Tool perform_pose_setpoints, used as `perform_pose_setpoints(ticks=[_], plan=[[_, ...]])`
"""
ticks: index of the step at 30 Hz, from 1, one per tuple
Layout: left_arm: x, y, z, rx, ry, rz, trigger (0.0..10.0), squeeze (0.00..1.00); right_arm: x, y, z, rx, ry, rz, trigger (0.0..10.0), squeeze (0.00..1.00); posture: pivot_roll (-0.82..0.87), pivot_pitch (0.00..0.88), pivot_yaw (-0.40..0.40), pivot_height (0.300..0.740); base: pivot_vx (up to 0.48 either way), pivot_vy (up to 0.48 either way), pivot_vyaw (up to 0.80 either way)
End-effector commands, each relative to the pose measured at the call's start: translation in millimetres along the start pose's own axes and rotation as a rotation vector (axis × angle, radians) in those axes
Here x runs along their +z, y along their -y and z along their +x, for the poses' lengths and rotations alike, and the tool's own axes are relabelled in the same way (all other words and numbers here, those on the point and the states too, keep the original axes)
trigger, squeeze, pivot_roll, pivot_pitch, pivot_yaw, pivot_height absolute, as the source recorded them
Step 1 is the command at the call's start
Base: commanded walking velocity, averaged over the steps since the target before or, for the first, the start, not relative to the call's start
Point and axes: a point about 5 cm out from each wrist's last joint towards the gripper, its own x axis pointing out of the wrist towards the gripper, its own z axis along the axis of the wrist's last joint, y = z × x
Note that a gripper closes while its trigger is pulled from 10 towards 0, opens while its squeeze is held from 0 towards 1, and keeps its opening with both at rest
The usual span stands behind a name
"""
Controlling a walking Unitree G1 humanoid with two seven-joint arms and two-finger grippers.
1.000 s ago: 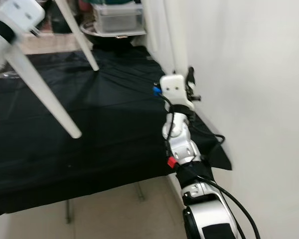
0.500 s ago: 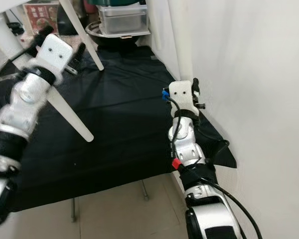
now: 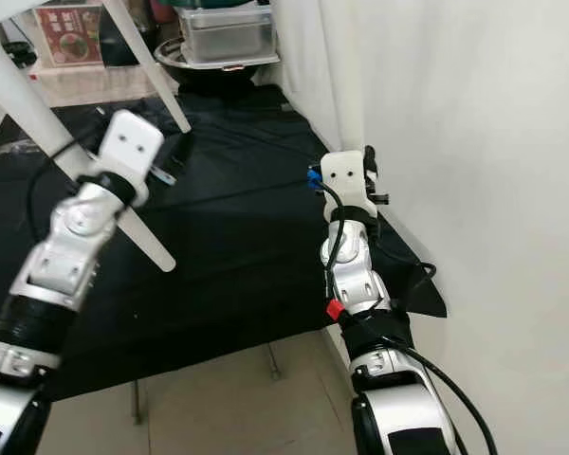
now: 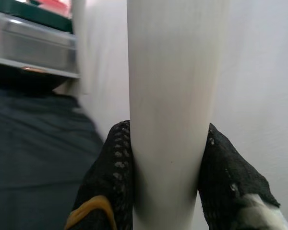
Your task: Building children table
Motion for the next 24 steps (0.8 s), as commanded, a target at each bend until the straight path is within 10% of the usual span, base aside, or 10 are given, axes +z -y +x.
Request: perform_pose_setpoints(ticks=[1, 8, 24], plan=[[-2.2, 12.5, -9.5, -0.037, -0.023, -0.033, 10.0, 0.0, -18.6, -19.7, -9.5, 0.12, -0.125, 0.063, 0.0, 0.0, 0.13, 0.05, 0.006, 0.74, 0.0, 0.0, 0.0], [-12.9, 38.4, -33.4, -0.084, -0.096, -0.091, 10.0, 0.0, -29.5, -32.5, -17.9, 0.172, -0.234, 0.16, 0.0, 0.0, 0.13, 0.058, 0.0, 0.74, 0.0, 0.0, 0.0], [-16.0, 42.3, -51.0, -0.082, -0.16, -0.108, 10.0, 0.0, -43.6, -52.2, -29.8, 0.316, -0.403, 0.31, 0.0, 0.0, 0.14, 0.067, -0.006, 0.74, 0.0, 0.0, 0.0]])
